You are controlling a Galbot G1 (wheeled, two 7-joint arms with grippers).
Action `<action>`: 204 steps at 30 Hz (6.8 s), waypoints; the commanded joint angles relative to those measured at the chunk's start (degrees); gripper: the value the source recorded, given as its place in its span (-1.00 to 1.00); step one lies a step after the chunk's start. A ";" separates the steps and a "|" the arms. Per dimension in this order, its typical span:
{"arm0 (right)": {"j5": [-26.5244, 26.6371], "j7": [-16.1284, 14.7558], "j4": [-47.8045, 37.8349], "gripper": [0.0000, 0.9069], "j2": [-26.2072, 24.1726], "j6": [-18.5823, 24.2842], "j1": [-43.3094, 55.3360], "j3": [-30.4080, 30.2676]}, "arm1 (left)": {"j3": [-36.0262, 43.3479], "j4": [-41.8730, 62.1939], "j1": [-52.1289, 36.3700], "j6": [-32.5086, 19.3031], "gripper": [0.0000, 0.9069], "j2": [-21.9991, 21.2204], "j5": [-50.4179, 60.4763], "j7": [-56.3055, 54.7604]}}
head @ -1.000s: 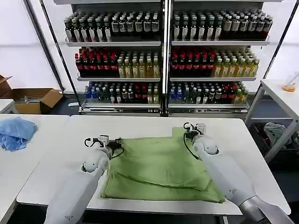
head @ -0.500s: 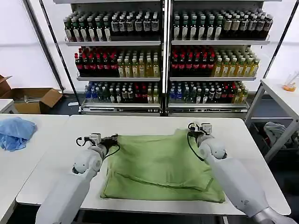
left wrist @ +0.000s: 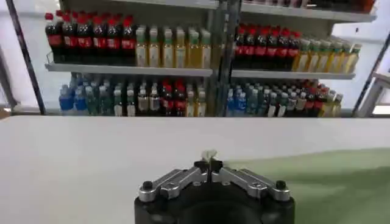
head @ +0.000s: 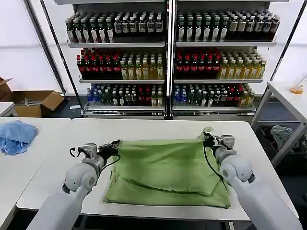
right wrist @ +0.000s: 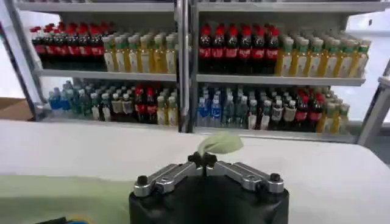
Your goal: Fold and organize the clothes.
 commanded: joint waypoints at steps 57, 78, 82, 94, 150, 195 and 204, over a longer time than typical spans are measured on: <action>-9.87 0.30 21.64 1.00 3.02 -0.65 -36.90 17.79 | -2.90 -4.05 26.29 -13.21 -0.96 -19.97 32.74 -10.89; -8.22 0.66 20.94 1.00 1.31 -0.61 -34.02 17.61 | -20.95 -9.80 24.60 -10.29 -0.96 -8.34 23.83 -9.24; -8.29 0.57 20.87 1.00 1.03 -0.55 -33.36 17.22 | -27.30 -10.96 23.76 -9.10 -0.96 -3.97 22.80 -8.86; -8.47 0.50 20.06 1.00 0.48 -0.52 -31.86 15.36 | -30.08 -19.92 21.89 -4.95 -0.96 -4.04 -10.71 -7.28; -9.52 -0.26 17.45 1.00 0.96 0.35 -28.72 12.52 | -18.28 -14.06 22.77 -8.06 1.00 -12.85 10.85 2.24; -10.35 0.09 20.44 1.00 1.51 -0.42 -31.52 14.26 | -17.70 0.77 17.54 -2.35 -0.91 -20.51 -6.43 2.11; -10.24 0.09 21.29 1.00 1.37 -0.33 -32.14 14.91 | -19.93 -1.58 18.90 -1.97 -0.93 -21.94 -15.71 2.02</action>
